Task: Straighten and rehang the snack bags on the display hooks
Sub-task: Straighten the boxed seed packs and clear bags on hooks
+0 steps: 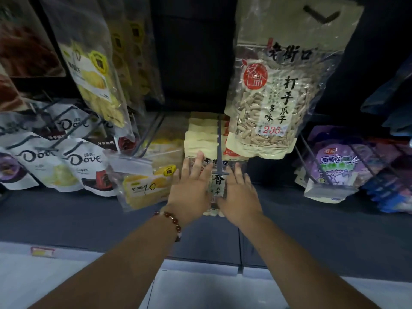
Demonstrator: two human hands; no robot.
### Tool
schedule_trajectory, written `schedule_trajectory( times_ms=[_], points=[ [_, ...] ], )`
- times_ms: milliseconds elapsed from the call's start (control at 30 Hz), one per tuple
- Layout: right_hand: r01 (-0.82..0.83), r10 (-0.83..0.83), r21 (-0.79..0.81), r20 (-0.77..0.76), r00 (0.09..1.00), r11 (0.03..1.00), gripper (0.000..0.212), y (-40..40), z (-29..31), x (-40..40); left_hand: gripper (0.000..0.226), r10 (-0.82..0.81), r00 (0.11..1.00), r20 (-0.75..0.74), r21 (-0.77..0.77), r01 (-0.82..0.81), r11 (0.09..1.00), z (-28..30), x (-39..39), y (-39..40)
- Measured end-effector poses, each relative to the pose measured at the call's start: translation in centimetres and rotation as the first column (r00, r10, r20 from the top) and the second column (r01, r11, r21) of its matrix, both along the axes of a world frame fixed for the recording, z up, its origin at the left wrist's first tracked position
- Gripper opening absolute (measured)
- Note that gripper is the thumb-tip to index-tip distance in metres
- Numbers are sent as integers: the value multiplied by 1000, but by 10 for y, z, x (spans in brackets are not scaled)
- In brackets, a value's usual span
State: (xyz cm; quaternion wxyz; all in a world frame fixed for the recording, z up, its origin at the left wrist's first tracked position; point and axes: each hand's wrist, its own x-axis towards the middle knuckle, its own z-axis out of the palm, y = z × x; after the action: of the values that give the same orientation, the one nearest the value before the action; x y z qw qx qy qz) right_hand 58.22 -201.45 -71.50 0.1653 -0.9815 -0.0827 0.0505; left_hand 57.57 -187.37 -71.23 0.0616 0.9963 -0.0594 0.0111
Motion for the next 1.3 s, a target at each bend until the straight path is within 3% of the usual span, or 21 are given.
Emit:
schedule_trajectory(
  times_ms=[100, 133, 200, 267, 333, 400, 433, 500, 567, 633, 700, 767, 867, 1000, 1100, 1200, 1300],
  points=[
    [-10, 2, 135, 61, 998, 991, 78, -6, -12, 10, 64, 24, 972, 234, -144, 10, 989, -10, 12, -2],
    [26, -58, 242, 129, 990, 970, 68, -8, -15, 13, 60, 99, 939, 330, -263, -9, 965, -13, 13, -4],
    [206, -315, 513, 133, 940, 833, 54, -10, -14, 19, 56, 297, 892, 340, -514, -88, 853, -12, 12, -7],
    [411, -453, 688, -134, 882, 598, 71, -10, -18, 30, 57, 437, 875, 209, -683, -189, 706, -15, 16, -8],
    [546, -385, 699, -396, 834, 462, 99, -9, -29, 40, 62, 478, 877, 46, -799, -254, 544, -23, 22, -7],
    [602, -276, 706, -535, 799, 373, 93, -6, -44, 46, 61, 454, 883, -118, -894, -294, 338, -35, 29, -2],
    [615, -223, 716, -574, 788, 330, 80, -3, -49, 49, 61, 410, 881, -235, -905, -352, 237, -39, 32, -1],
    [610, -153, 749, -592, 791, 260, 67, 2, -50, 51, 68, 311, 855, -415, -863, -478, 162, -45, 38, 1],
    [627, -146, 750, -610, 779, 213, 90, 6, -50, 55, 63, 265, 843, -469, -850, -512, 123, -46, 42, 2],
    [599, -169, 762, -575, 800, 246, 96, 7, -45, 53, 60, 233, 837, -495, -849, -523, 75, -48, 44, 3],
    [565, -187, 753, -535, 824, 336, 83, -1, -46, 52, 67, 211, 834, -510, -832, -541, 126, -50, 45, 9],
    [534, -196, 704, -507, 840, 469, 71, -10, -42, 50, 57, 175, 844, -507, -821, -535, 202, -40, 40, 12],
    [457, -172, 574, -481, 860, 680, 52, -24, -37, 39, 30, 111, 889, -444, -744, -435, 508, -14, 14, 22],
    [360, -151, 366, -491, 858, 858, 80, -29, -17, 11, 37, 58, 958, -280, -603, -223, 766, 8, -46, 58],
    [194, -86, 304, -336, 938, 933, 85, -13, 0, -15, 53, 52, 979, -195, -350, -119, 929, 14, -87, 98],
    [-28, 45, 132, -125, 991, 991, 72, 6, 15, -48, 67, 98, 990, -98, -90, -107, 990, 20, -106, 122],
    [-228, 225, -82, -33, 974, 970, 80, 23, 23, -89, 70, 90, 995, -53, 127, -83, 988, 24, -135, 133]
  ],
)
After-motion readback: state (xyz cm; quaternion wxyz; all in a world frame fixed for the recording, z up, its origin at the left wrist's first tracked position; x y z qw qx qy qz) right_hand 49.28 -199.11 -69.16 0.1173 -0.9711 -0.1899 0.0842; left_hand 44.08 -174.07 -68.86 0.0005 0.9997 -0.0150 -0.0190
